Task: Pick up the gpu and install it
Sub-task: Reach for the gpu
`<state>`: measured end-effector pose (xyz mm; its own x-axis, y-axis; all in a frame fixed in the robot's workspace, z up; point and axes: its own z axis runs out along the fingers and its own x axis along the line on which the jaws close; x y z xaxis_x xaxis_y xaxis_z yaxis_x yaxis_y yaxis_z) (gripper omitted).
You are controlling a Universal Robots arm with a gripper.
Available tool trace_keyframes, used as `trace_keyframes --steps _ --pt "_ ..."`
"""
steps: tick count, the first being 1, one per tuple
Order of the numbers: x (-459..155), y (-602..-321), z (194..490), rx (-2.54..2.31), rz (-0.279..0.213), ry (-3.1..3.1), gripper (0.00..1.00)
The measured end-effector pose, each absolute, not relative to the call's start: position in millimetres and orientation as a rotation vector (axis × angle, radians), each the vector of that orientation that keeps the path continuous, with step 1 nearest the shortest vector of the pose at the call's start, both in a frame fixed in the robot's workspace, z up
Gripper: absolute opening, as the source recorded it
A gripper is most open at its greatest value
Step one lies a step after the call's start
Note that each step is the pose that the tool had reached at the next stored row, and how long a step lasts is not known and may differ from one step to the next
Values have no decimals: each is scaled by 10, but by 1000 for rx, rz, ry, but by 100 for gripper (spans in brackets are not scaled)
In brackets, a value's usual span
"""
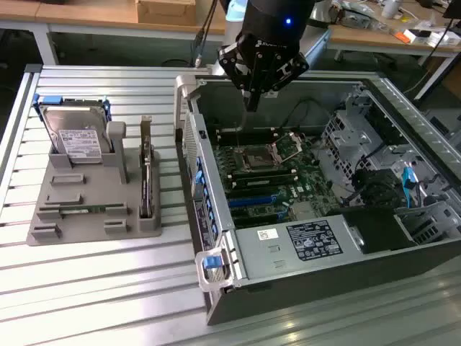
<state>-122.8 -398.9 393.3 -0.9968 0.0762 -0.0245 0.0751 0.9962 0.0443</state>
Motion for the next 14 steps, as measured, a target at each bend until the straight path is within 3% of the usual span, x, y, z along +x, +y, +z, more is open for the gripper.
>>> trace_keyframes --steps 14 --pt "-1463 -3989 3933 118 68 3112 11"
